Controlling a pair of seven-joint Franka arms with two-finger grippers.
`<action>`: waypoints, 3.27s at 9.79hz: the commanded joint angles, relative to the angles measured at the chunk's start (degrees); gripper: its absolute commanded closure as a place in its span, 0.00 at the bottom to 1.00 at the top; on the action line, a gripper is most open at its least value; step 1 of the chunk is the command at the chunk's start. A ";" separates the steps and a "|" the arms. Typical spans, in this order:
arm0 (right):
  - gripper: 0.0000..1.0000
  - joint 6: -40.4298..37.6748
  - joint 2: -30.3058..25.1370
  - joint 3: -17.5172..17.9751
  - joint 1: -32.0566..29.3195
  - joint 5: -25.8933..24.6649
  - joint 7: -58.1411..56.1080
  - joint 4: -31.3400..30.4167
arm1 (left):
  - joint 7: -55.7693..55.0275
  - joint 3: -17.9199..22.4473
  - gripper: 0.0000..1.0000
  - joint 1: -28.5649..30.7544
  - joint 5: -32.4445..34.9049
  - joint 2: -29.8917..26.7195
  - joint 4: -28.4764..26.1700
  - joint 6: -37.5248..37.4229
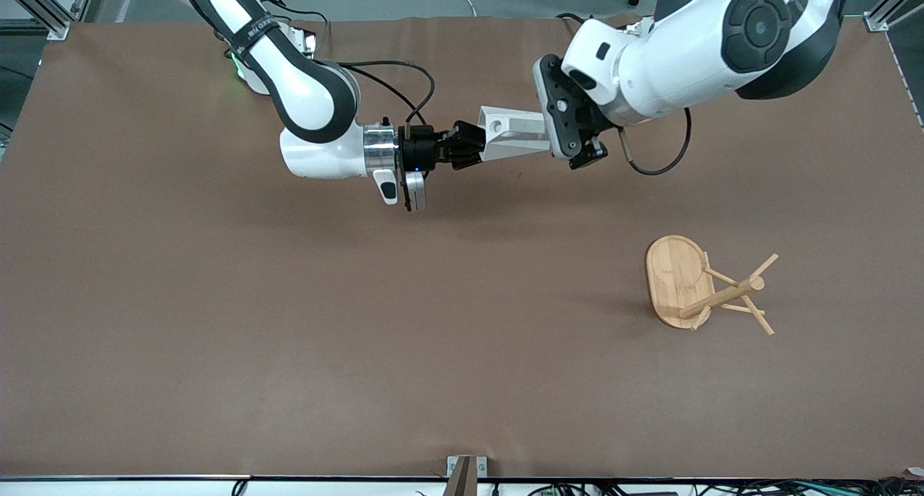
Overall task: Hang cup on rack
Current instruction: 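Hold the cup with the right gripper while the left gripper grasps it, then open the right gripper and withdraw while the left gripper carries the cup, then hang the cup handle on a rack peg with the left gripper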
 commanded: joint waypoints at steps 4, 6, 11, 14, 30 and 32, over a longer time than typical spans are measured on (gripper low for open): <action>0.99 0.48 -0.75 1.15 -0.32 3.06 -1.82 -0.91 | -1.15 -4.29 0.00 0.20 2.90 1.14 -4.02 1.36; 0.99 0.48 -0.75 1.15 -0.32 3.23 -1.91 -0.91 | -0.19 -4.38 0.01 0.38 2.90 0.43 -6.21 1.10; 0.98 0.48 -0.75 1.15 -0.23 3.76 -1.91 -0.91 | 0.17 -4.47 0.83 2.13 2.29 -0.71 -7.01 -0.75; 0.98 0.57 -0.75 1.15 -0.23 3.85 -1.91 -0.82 | 0.00 -3.51 0.92 2.75 2.46 -1.06 -6.75 0.30; 0.00 27.34 -0.49 -5.95 -14.02 -23.87 -1.82 -2.76 | -44.07 13.28 1.00 2.93 15.10 -7.83 -23.52 24.44; 0.00 18.19 -0.58 -15.24 -13.86 -36.87 -1.56 -2.41 | -47.11 15.82 1.00 2.93 15.30 -7.66 -27.56 29.56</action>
